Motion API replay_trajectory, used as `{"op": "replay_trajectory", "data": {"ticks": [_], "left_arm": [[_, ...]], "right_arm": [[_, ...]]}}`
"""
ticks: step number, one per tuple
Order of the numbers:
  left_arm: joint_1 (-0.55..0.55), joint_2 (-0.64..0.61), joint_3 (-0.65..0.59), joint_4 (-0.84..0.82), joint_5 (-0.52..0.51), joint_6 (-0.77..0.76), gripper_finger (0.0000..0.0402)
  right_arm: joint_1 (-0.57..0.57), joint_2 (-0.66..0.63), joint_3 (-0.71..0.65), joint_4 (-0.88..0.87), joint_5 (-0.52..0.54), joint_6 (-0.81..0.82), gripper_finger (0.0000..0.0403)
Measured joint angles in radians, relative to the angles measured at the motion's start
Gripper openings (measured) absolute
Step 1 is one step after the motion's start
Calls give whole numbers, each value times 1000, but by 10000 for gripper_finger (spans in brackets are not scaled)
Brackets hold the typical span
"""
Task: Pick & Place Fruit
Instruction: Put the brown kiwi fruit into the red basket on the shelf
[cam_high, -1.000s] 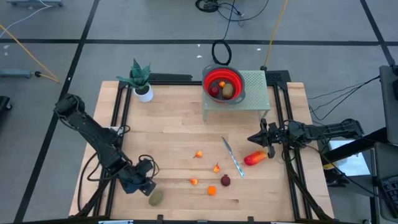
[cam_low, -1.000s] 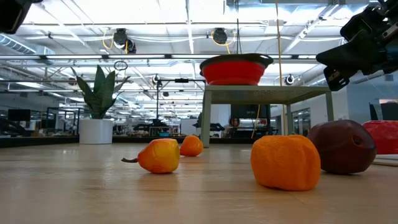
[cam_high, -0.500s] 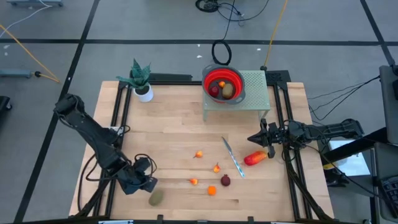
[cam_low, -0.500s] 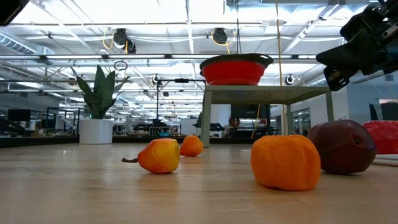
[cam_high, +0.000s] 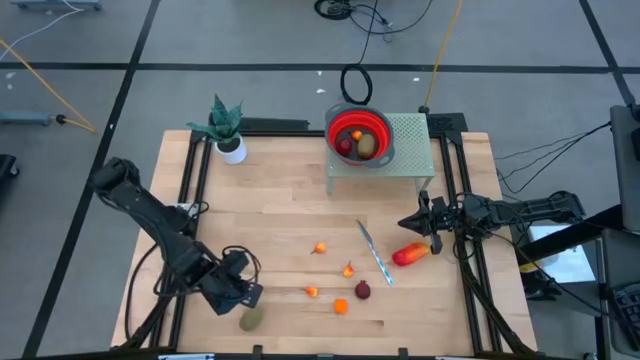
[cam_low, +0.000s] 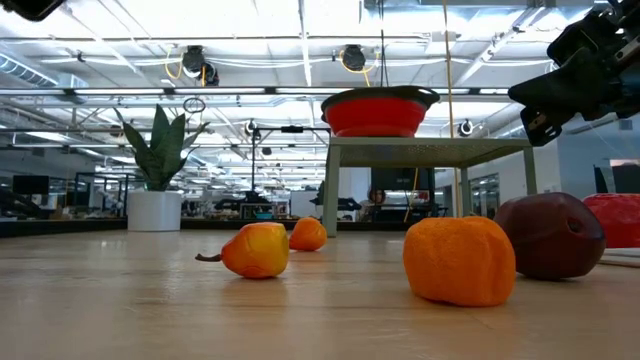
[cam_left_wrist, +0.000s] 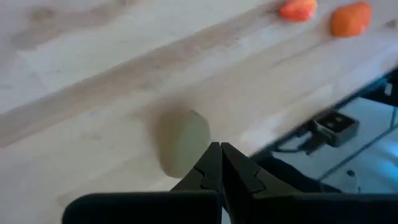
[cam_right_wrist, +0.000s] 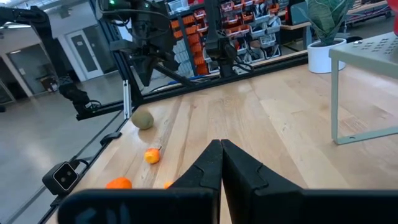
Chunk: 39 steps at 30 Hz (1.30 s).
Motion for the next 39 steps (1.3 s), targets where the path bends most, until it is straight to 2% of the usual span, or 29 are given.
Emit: {"op": "replay_trajectory", "data": {"ticks": [6, 16, 26, 33, 39], "left_arm": [[22, 53, 65, -45, 24, 63, 0], [24, 54, 66, -86, 28, 67, 0], [15, 54, 66, -55, 33, 37, 2], [-12, 54, 65, -31, 23, -54, 47], [-33, 77, 64, -5, 23, -125, 115]], "right_arm": [[0, 0, 0, 0, 0, -11, 0], [0, 0, 0, 0, -3, -9, 0], [0, 0, 0, 0, -4, -8, 0], [0, 0, 0, 0, -4, -8, 0], [0, 0, 0, 0, -4, -12, 0]]}}
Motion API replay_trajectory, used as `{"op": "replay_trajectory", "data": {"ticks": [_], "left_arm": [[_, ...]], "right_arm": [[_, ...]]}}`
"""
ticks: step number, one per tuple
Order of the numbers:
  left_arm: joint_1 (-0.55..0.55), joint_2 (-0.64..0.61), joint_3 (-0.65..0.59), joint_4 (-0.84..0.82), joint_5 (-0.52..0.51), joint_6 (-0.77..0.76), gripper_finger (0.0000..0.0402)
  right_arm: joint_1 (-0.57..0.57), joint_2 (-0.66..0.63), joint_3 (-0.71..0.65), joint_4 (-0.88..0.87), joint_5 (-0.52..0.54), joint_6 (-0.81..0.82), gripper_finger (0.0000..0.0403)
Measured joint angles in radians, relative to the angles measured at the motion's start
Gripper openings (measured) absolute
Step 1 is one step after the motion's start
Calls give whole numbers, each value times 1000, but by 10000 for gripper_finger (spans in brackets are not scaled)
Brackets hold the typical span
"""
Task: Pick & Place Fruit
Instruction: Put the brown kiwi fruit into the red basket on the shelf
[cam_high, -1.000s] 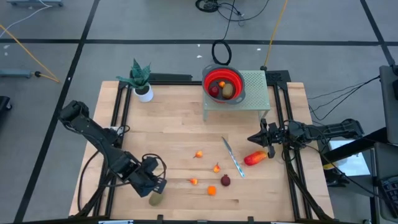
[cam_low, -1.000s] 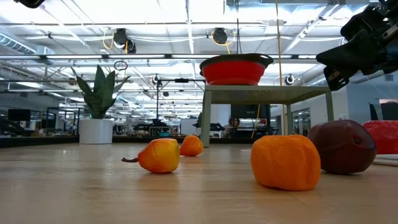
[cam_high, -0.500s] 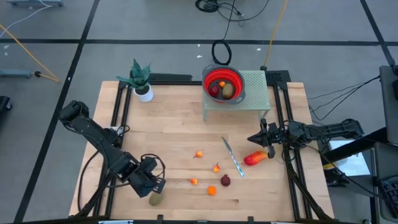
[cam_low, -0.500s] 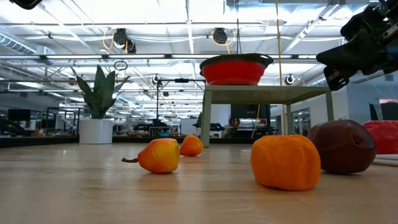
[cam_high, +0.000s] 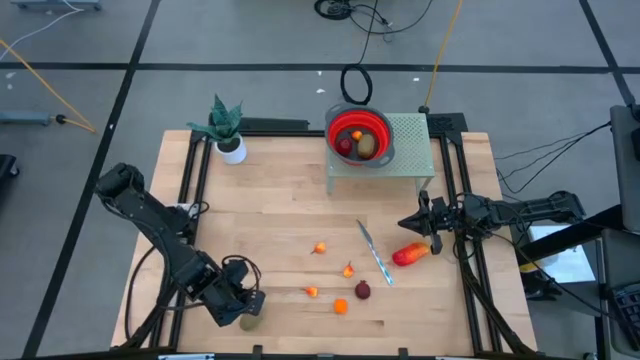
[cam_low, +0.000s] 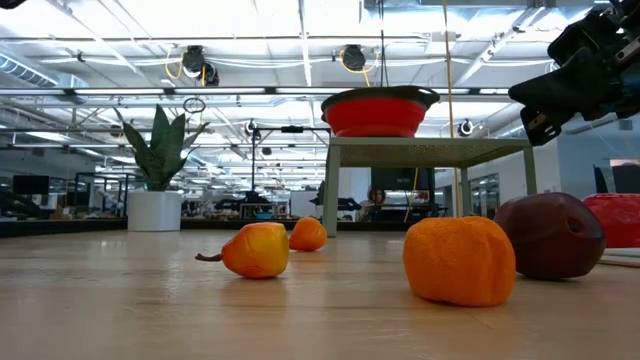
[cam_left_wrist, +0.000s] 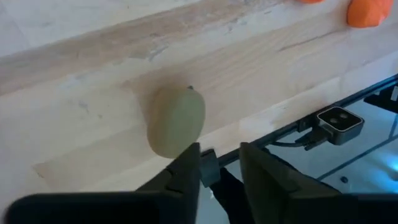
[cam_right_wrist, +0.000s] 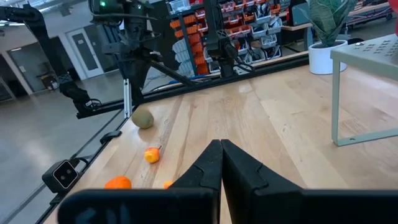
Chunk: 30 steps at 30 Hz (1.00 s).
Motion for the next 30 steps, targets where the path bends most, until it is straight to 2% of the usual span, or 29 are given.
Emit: {"op": "replay_trajectory", "data": {"ticks": [9, 13, 16, 20, 26, 30], "left_arm": [[-26, 95, 0, 138, 4, -20, 232], [-29, 126, 0, 135, 93, -22, 266], [-34, 145, 0, 111, 159, -21, 277], [-36, 158, 0, 93, 158, -20, 280], [-34, 158, 0, 71, 88, -6, 280], [-34, 158, 0, 71, 79, 24, 280]], "right_arm": [[0, 0, 0, 0, 0, -3, 0], [0, 0, 0, 0, 0, -3, 0], [0, 0, 0, 0, 0, -3, 0], [0, 0, 0, 0, 0, -3, 0], [0, 0, 0, 0, 0, -3, 0], [0, 0, 0, 0, 0, -3, 0]]}}
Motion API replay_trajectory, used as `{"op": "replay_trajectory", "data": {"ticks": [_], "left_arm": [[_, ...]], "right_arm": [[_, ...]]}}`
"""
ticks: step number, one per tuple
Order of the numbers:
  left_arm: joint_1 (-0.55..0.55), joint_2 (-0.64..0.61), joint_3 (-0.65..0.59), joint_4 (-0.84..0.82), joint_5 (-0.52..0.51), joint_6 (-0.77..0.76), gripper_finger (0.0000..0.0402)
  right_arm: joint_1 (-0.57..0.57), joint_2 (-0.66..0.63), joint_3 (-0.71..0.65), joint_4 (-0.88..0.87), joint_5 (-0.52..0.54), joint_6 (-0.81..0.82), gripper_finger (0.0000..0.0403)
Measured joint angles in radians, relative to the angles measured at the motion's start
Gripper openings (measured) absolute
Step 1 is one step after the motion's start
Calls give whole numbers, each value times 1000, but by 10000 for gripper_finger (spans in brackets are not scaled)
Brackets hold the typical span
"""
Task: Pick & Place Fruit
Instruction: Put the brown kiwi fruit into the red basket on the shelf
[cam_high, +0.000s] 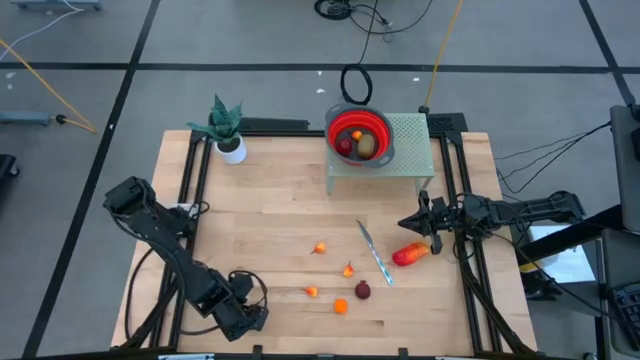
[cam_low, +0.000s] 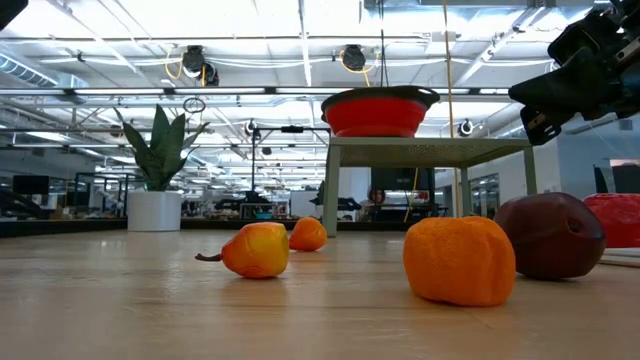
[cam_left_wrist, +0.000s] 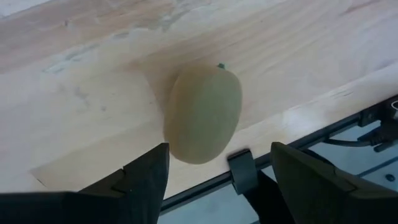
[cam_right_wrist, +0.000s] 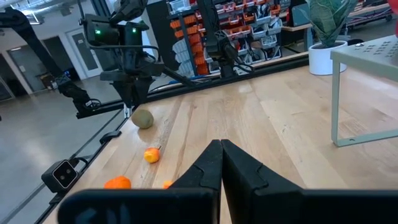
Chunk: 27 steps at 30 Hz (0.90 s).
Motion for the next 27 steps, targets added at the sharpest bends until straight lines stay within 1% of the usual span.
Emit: {"op": "replay_trajectory", "data": {"ticks": [12, 18, 21, 27], "left_arm": [[1, 0, 0, -27, -11, 18, 280], [1, 3, 0, -25, -54, 56, 280], [3, 28, 0, -24, -54, 68, 280], [7, 95, 0, -3, -9, 93, 280]], "right_arm": [[0, 0, 0, 0, 0, 0, 0], [0, 0, 0, 0, 0, 0, 0], [0, 0, 0, 0, 1, 0, 0], [0, 0, 0, 0, 4, 0, 0]]}}
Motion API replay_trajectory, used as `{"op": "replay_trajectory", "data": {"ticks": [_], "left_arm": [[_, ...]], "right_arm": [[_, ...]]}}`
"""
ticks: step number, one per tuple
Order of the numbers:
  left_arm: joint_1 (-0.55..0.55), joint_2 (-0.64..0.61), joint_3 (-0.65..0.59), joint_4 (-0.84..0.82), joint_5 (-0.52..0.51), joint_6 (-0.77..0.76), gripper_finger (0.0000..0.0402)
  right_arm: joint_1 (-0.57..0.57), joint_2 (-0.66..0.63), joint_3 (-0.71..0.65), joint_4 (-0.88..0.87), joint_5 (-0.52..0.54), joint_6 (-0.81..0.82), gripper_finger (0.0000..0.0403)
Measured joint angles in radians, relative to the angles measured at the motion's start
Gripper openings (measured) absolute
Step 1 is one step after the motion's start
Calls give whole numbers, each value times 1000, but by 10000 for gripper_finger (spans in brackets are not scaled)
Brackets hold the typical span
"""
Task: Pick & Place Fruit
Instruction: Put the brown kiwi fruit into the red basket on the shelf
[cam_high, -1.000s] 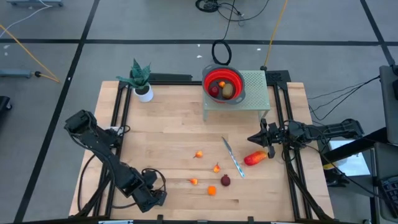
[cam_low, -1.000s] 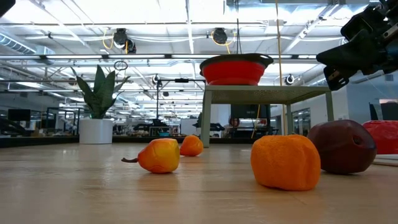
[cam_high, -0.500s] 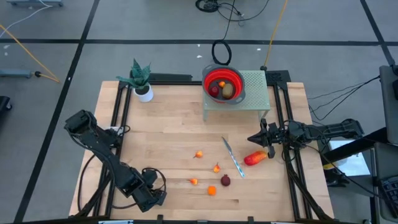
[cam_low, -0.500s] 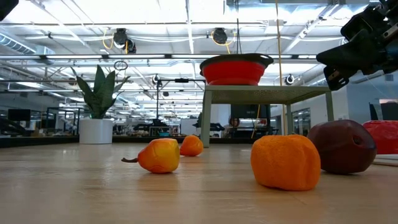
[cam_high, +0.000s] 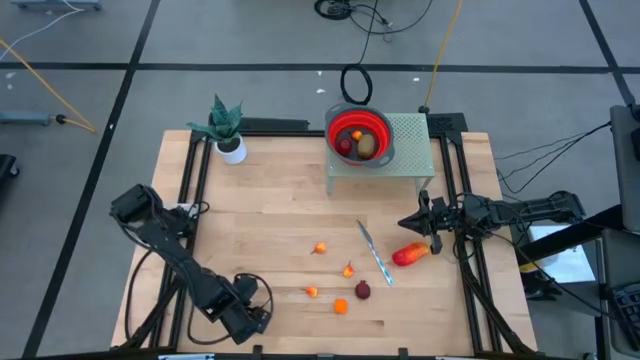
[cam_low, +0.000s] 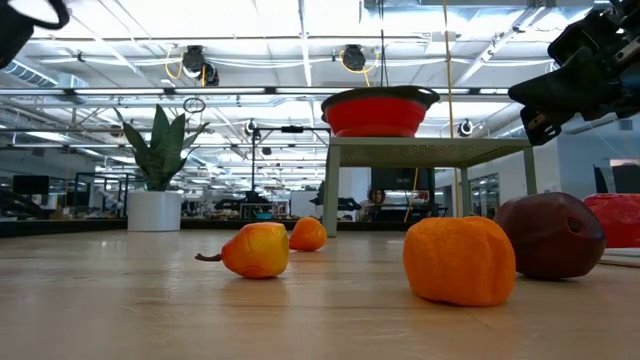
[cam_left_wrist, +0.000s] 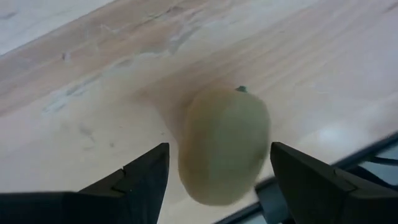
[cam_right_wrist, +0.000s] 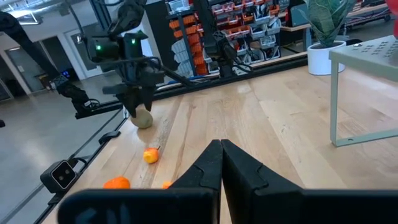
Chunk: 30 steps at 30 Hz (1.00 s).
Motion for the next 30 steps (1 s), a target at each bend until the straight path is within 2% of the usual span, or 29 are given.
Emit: {"op": "replay_trajectory", "data": {"ticks": [10, 17, 26, 30], "left_arm": [[1, 90, 0, 44, 53, 55, 280], [0, 94, 1, 44, 85, 77, 278], [1, 93, 1, 43, 88, 79, 217], [1, 93, 1, 45, 88, 78, 209]], "right_arm": [[0, 0, 0, 0, 48, 0, 0], [0, 0, 0, 0, 49, 0, 0], [0, 0, 0, 0, 49, 0, 0], [0, 0, 0, 0, 49, 0, 0]]}}
